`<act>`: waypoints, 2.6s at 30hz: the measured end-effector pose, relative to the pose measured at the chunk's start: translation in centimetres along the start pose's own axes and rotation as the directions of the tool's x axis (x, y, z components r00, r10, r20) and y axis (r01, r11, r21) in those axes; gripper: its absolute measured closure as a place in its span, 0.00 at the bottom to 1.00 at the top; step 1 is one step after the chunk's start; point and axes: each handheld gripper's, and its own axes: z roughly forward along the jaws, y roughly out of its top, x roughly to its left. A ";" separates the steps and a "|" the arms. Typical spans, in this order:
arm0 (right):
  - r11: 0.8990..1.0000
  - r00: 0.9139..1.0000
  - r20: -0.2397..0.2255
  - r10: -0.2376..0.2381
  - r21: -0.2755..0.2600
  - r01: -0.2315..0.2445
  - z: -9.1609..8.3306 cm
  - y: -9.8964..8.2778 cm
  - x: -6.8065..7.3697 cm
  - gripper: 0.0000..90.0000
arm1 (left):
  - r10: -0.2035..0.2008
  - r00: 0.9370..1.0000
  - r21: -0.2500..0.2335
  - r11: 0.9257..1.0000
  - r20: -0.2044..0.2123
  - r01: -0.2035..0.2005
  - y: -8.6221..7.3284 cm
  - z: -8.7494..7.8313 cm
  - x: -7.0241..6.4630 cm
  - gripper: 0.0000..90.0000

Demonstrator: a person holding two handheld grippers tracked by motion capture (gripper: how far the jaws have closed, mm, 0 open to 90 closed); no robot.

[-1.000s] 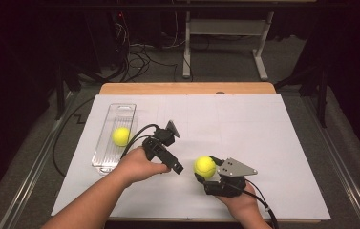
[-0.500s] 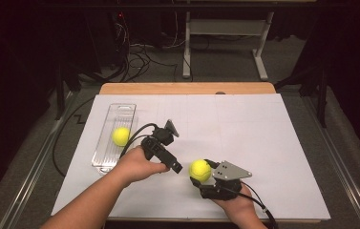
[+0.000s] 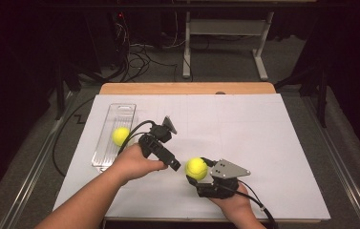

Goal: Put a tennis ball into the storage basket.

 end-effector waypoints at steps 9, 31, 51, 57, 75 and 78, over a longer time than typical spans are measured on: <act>1.000 1.000 -0.006 -0.011 0.014 0.011 0.6 0.0 0.1 0.30 | 0.005 1.000 0.000 1.000 0.004 -0.005 0.5 -0.2 -0.3 0.01; 1.000 1.000 -0.020 -0.022 0.014 0.022 0.8 -0.1 0.4 0.30 | 0.023 0.999 0.006 1.000 0.045 -0.023 1.6 0.9 -1.8 0.01; 1.000 1.000 -0.021 -0.014 0.011 0.015 0.7 0.0 0.4 0.30 | 0.061 0.997 0.020 0.998 0.056 -0.062 3.1 2.0 -3.9 0.01; 1.000 1.000 -0.021 -0.014 0.005 0.014 0.7 0.0 0.3 0.30 | 0.069 0.996 0.035 0.997 0.058 -0.071 3.6 2.7 -4.2 0.01; 1.000 1.000 -0.014 -0.016 -0.007 0.016 0.4 0.1 0.2 0.30 | 0.065 0.995 0.053 0.996 0.080 -0.070 4.2 4.5 -4.4 0.01; 1.000 1.000 -0.014 -0.015 -0.006 0.015 0.4 0.1 0.2 0.30 | 0.061 0.994 0.057 0.996 0.090 -0.067 4.2 4.7 -4.4 0.02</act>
